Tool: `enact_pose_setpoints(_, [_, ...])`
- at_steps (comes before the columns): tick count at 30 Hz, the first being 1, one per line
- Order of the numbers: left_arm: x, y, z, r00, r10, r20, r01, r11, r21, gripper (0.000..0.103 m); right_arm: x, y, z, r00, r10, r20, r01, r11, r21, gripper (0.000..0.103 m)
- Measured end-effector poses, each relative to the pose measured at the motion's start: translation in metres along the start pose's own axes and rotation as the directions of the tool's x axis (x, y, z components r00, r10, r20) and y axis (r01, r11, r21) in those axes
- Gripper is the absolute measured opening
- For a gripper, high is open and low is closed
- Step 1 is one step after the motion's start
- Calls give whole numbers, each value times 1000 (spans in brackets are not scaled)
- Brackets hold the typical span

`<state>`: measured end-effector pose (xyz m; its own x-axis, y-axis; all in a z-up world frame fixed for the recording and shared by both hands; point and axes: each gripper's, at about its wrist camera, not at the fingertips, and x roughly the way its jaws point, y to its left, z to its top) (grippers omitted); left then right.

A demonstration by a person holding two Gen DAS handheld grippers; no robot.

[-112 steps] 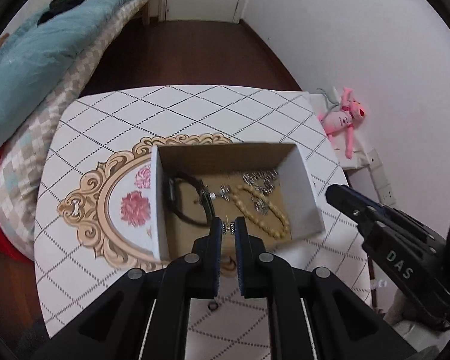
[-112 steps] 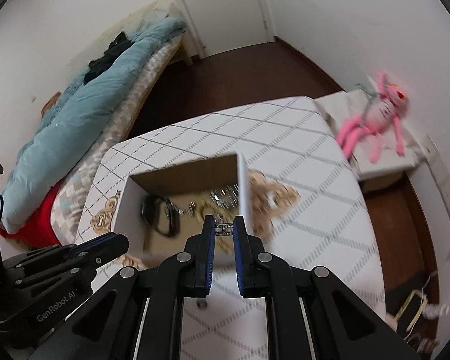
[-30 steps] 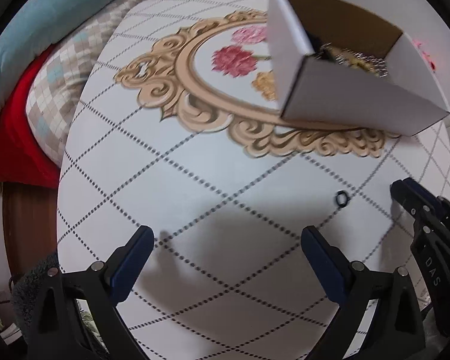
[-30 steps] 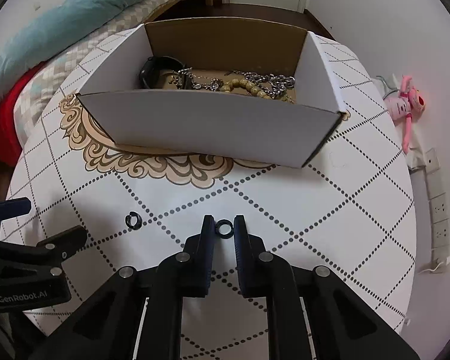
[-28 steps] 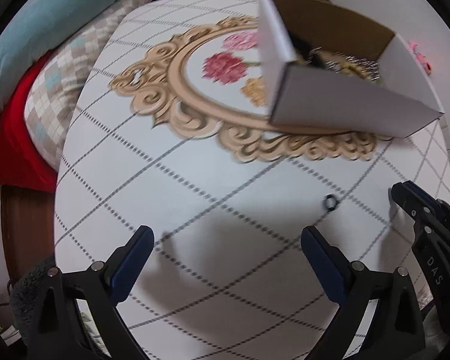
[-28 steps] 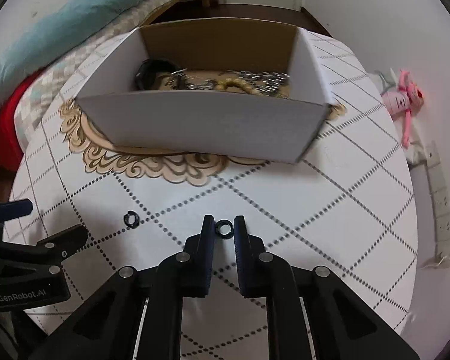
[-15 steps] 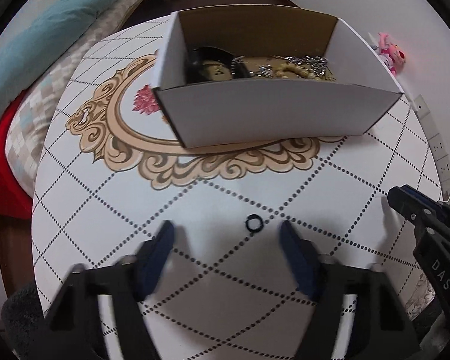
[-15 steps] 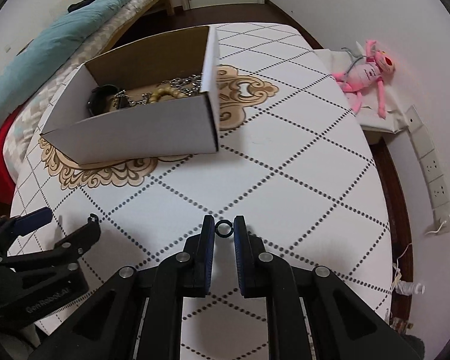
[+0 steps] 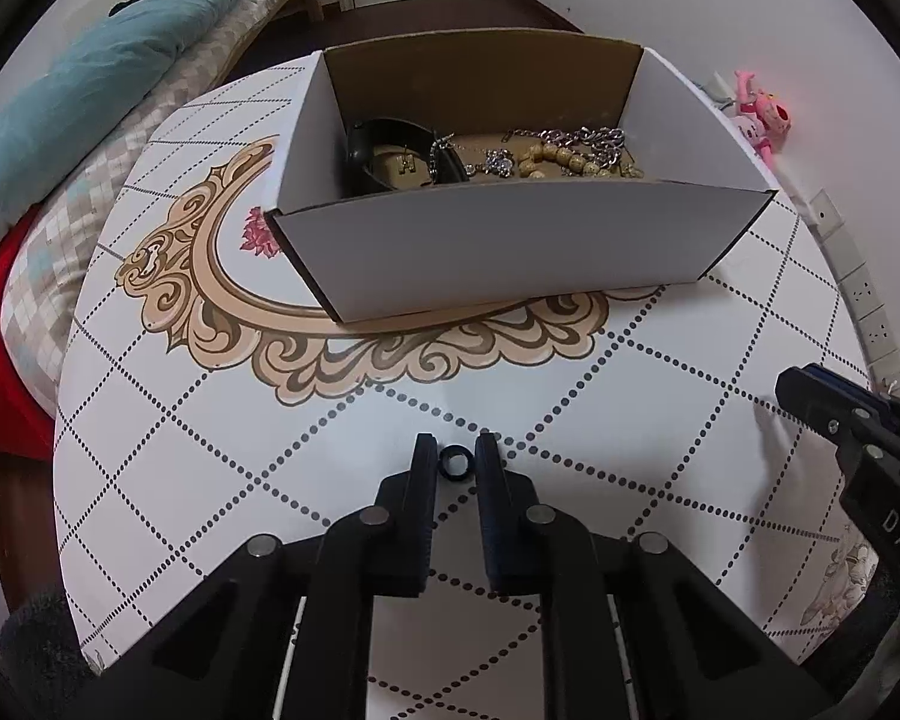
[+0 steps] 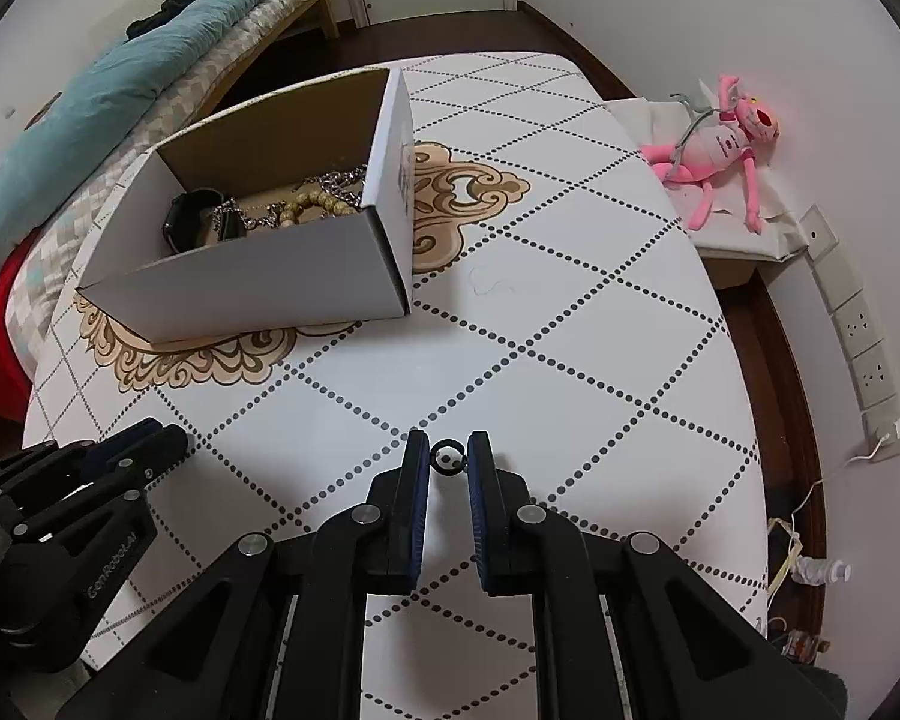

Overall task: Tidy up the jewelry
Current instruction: 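Carry the black rings in both grippers over the box, then open both grippers to drop the black rings into the box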

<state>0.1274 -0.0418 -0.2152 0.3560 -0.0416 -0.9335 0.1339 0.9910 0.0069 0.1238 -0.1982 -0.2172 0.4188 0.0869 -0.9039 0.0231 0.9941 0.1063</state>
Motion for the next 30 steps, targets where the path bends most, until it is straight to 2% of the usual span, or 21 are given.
enact_pose_setpoints(10, [-49, 8, 13, 993, -52, 103, 54, 998, -17, 10, -37, 6, 19, 995, 58, 79, -59, 998, 9, 13])
enact_pose_setpoints(15, [-77, 13, 43, 983, -106, 150, 111, 993, -25, 10, -59, 14, 43, 986, 108, 127, -109, 994, 8, 13])
enact_pose_setpoints(19, [-76, 20, 73, 980, -144, 135, 151, 988, -41, 10, -62, 23, 76, 980, 148, 136, -150, 989, 0, 13])
enact_pose_setpoints(23, [-56, 30, 104, 985, -157, 68, 160, 986, -47, 10, -44, 30, 108, 980, 177, 88, -177, 984, -7, 13])
enact_pose_setpoints(26, [-38, 38, 119, 993, -121, -10, 120, 990, -76, 12, -23, 36, 125, 983, 184, 11, -184, 983, -21, 14])
enact_pose_setpoints(29, [-35, 40, 127, 994, -108, -17, 106, 992, -68, 13, -5, 41, 135, 987, 147, -68, -150, 988, -39, 15])
enact_pose_setpoints(30, [-37, 40, 128, 995, -99, -9, 98, 993, -65, 14, -2, 42, 137, 987, 139, -77, -142, 989, -45, 18])
